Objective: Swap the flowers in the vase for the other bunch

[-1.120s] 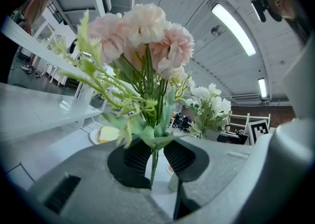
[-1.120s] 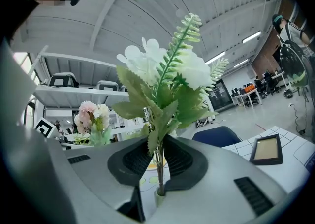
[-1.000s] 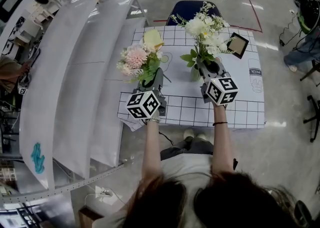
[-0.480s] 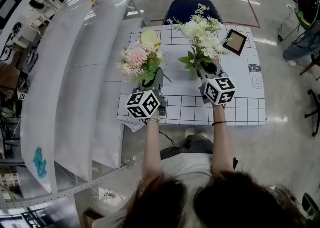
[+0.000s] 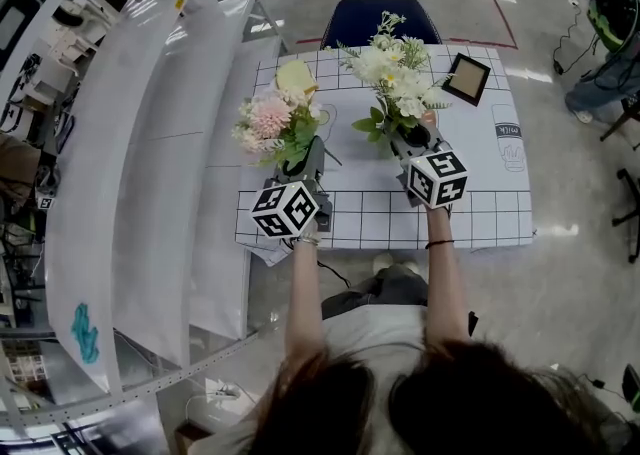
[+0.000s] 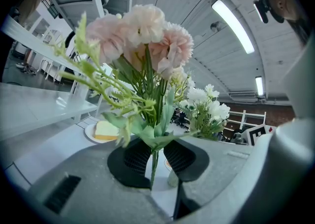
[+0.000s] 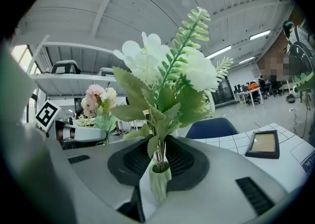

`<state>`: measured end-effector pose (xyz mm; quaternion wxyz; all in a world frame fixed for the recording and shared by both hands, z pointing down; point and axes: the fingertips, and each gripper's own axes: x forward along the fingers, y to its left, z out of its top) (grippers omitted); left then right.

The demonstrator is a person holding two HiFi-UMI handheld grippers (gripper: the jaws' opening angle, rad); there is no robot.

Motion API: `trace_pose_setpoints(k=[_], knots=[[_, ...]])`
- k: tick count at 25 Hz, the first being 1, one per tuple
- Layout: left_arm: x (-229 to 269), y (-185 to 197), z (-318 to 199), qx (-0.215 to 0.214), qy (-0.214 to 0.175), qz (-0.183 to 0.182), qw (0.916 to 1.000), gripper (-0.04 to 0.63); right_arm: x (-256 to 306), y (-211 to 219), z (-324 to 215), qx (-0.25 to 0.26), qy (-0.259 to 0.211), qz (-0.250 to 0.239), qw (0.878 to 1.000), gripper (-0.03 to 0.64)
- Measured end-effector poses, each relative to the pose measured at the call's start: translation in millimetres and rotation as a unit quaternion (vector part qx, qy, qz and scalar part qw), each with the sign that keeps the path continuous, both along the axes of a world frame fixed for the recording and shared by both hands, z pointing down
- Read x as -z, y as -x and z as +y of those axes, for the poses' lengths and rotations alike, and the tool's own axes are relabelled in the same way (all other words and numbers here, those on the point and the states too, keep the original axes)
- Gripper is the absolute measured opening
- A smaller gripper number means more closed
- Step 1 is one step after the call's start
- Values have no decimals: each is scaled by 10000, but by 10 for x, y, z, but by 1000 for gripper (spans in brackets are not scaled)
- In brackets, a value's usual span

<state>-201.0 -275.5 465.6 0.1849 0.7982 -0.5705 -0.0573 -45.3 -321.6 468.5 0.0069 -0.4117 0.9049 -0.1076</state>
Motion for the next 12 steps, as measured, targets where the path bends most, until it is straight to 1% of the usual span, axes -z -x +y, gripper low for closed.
trace_pose_setpoints(k=[9, 12], knots=[[-27, -39, -63, -54, 30, 6, 10000, 75, -86, 38, 34, 137, -51, 490, 9987, 66], [-40, -78, -85, -102, 43, 3, 9999, 75, -118, 29, 37, 142, -42, 563, 9983, 66]])
